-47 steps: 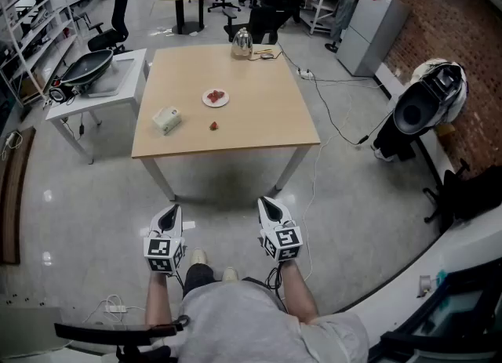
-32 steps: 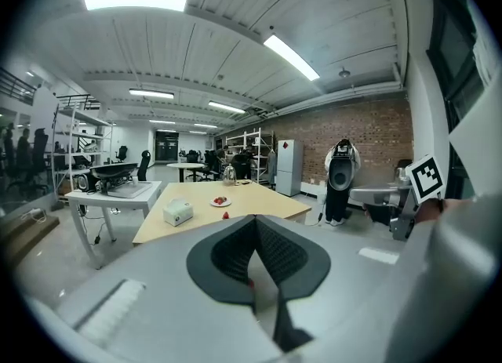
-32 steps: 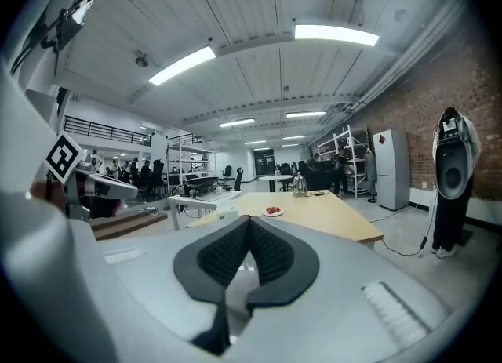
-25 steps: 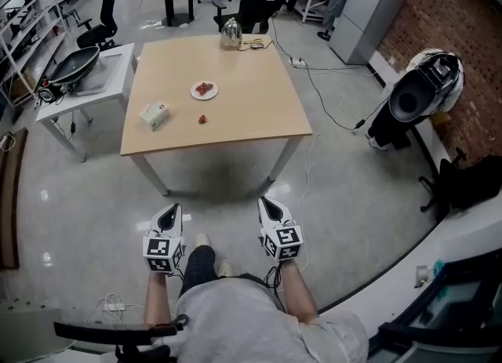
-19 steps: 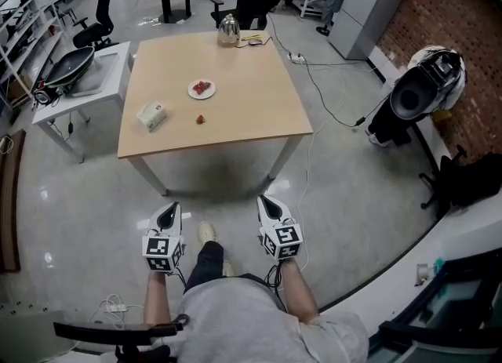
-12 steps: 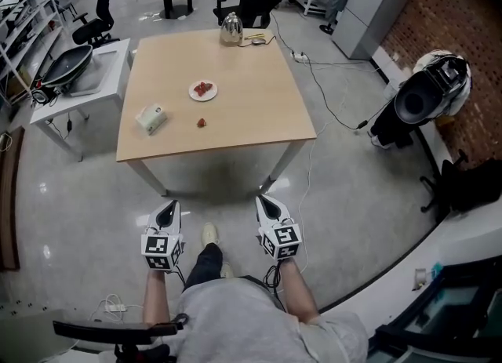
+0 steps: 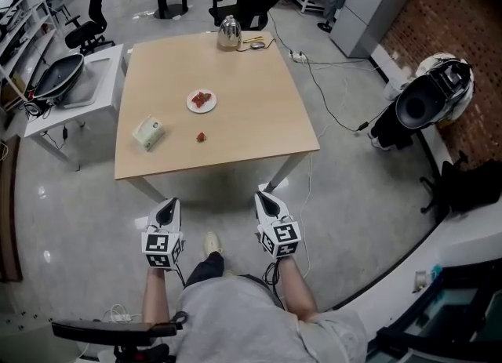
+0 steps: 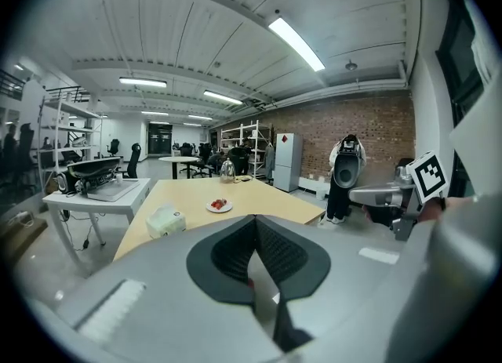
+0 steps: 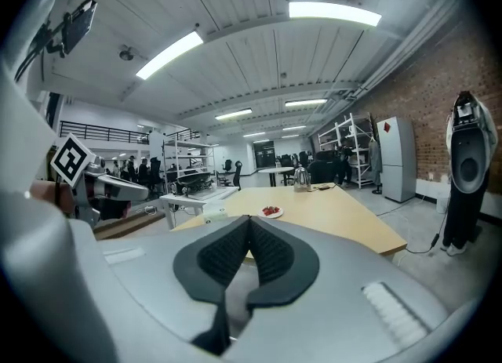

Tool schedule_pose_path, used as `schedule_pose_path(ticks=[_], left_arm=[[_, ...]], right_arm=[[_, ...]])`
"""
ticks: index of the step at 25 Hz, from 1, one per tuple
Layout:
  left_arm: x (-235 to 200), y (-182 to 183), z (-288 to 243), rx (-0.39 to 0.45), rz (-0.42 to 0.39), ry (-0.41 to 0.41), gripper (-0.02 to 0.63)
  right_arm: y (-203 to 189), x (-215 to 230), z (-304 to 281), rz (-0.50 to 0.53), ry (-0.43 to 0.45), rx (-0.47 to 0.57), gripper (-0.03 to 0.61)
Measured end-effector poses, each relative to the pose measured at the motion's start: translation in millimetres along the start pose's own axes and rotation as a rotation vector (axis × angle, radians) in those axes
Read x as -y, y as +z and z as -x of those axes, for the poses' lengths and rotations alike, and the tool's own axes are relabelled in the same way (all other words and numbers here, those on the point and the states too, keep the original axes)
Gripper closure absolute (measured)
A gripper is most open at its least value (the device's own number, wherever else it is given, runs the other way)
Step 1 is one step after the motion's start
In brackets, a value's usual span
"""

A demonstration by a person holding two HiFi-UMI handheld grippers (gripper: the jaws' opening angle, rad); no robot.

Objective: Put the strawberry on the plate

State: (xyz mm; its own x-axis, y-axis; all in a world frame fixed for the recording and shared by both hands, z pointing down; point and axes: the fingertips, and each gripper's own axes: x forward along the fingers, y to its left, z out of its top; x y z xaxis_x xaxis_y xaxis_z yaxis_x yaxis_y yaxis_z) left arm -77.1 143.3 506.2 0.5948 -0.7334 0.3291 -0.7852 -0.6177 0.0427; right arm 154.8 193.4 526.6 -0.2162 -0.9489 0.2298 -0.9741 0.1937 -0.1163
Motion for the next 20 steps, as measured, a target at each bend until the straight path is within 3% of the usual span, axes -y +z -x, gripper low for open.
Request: schedule_pose_path(ticks=[20], left_arm=[[-103.2, 31.6, -78.2, 0.027, 0.006, -0.002, 0.594]], right_arm=[[38.2, -4.5, -126.0, 0.029, -0.009, 0.010, 0.572]])
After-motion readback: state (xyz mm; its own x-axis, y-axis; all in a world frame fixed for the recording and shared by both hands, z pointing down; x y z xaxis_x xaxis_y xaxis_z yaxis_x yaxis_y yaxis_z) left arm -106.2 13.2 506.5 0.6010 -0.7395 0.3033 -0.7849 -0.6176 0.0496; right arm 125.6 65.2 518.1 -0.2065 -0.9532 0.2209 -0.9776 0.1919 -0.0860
